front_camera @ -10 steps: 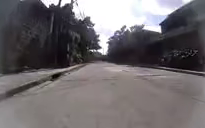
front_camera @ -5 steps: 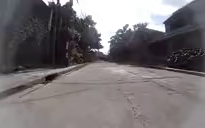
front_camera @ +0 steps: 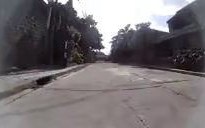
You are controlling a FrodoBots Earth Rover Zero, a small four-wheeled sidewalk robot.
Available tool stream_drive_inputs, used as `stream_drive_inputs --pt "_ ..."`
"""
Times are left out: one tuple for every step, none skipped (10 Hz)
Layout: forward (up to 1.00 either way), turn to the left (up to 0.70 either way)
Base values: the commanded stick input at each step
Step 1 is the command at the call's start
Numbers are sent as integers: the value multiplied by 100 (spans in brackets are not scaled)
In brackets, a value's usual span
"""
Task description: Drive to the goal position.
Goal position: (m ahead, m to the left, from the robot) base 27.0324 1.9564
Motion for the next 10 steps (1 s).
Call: stream_drive_inputs --pt "100 2" --pt "100 12" --pt "100 1" --pt "100 0" --pt "100 0" --pt "100 0" --pt "100 0" --pt "100 2" --pt "100 7" --pt "100 0"
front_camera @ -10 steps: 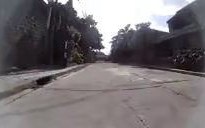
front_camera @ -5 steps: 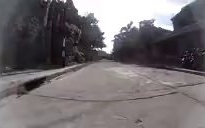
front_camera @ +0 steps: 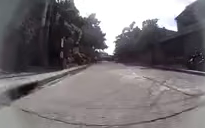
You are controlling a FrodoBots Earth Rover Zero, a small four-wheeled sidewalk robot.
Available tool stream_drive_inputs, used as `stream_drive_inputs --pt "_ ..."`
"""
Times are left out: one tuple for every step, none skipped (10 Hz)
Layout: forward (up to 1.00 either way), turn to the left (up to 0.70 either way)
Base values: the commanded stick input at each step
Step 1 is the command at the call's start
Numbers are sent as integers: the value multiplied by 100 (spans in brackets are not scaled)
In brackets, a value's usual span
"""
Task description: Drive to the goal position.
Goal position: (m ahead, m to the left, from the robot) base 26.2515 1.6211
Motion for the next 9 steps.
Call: stream_drive_inputs --pt "100 0" --pt "100 0" --pt "100 6" --pt "100 3" --pt "100 0" --pt "100 0" --pt "100 0" --pt "100 0" --pt "100 0"
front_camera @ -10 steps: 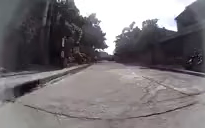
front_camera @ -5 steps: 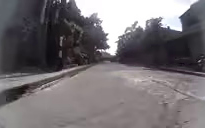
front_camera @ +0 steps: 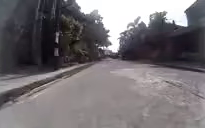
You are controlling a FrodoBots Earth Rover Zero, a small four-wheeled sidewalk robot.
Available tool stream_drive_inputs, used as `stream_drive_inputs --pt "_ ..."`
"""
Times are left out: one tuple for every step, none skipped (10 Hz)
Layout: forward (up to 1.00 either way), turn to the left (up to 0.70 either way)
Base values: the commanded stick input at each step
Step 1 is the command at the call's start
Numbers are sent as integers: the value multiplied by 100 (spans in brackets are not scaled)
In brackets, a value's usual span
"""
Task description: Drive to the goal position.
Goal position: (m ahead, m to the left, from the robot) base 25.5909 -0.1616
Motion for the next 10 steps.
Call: stream_drive_inputs --pt "100 0" --pt "100 0" --pt "100 0" --pt "100 0" --pt "100 0" --pt "100 0" --pt "100 0" --pt "100 0" --pt "100 0" --pt "100 0"
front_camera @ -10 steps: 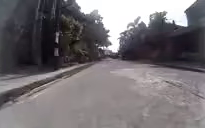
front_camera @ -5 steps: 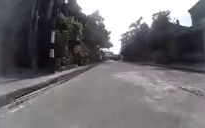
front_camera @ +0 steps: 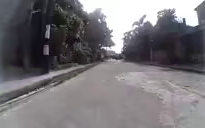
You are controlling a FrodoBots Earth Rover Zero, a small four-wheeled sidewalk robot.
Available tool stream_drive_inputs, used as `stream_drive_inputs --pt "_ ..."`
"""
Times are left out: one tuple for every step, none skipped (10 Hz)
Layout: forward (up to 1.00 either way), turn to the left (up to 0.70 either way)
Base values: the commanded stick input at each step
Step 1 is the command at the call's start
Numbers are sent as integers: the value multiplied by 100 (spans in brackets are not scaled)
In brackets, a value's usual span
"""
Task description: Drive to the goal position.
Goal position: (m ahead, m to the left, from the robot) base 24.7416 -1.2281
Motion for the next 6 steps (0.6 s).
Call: stream_drive_inputs --pt "100 0" --pt "100 0" --pt "100 2" --pt "100 6" --pt "100 1" --pt "100 0"
